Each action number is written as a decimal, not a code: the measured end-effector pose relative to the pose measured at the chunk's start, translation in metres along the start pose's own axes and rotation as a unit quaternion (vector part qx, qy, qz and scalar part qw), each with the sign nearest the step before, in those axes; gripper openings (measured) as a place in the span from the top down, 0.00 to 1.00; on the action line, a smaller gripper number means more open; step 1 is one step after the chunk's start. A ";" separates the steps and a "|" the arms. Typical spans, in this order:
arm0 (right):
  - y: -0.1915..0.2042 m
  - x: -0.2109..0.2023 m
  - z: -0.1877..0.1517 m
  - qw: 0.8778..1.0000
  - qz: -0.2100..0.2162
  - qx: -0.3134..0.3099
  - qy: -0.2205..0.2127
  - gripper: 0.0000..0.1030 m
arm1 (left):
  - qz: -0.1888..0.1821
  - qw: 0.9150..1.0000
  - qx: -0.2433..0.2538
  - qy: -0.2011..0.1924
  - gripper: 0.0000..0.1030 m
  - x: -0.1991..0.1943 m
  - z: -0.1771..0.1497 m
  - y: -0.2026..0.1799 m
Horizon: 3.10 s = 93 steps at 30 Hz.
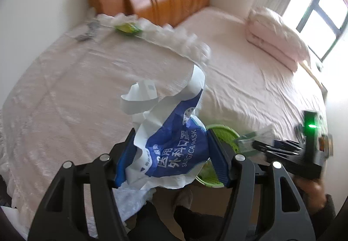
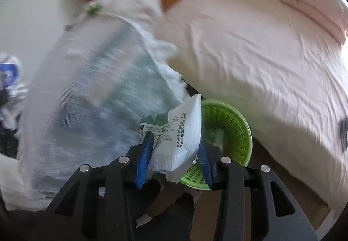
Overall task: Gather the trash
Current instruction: 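Carry the bag and mask wrapper over the green wastebasket and open both tools, then reach to the bed and grasp the yellow-green pouch with the right tool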
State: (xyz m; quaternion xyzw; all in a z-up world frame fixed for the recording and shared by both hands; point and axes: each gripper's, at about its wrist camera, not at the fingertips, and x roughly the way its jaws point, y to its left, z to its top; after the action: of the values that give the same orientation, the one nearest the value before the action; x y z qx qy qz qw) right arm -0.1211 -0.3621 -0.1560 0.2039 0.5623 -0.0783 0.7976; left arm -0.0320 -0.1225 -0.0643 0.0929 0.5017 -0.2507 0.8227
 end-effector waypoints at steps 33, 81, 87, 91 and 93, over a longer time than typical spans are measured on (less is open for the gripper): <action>-0.094 -0.065 -0.022 0.993 -0.054 0.091 -0.050 0.07 | -0.065 0.982 0.127 0.124 0.12 0.115 -0.018 -0.140; 0.235 0.024 0.213 0.984 0.052 -0.149 -0.080 0.02 | 0.098 0.989 -0.103 -0.041 0.07 0.012 0.095 0.188; 0.284 0.087 0.283 0.970 0.012 -0.232 -0.068 0.02 | 0.111 0.986 -0.117 -0.038 0.07 0.024 0.114 0.232; 0.303 0.130 0.319 0.963 -0.022 -0.264 -0.048 0.04 | 0.115 0.985 -0.122 -0.034 0.07 0.030 0.122 0.251; 0.307 0.150 0.328 0.961 -0.034 -0.272 -0.026 0.10 | 0.111 0.985 -0.125 -0.033 0.07 0.034 0.126 0.260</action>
State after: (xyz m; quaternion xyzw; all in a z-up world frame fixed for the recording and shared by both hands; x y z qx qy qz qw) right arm 0.3240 -0.2043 -0.1290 -0.0420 0.5483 0.0447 0.8341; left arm 0.2103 0.0383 -0.0591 0.0358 0.4881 -0.0957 0.8668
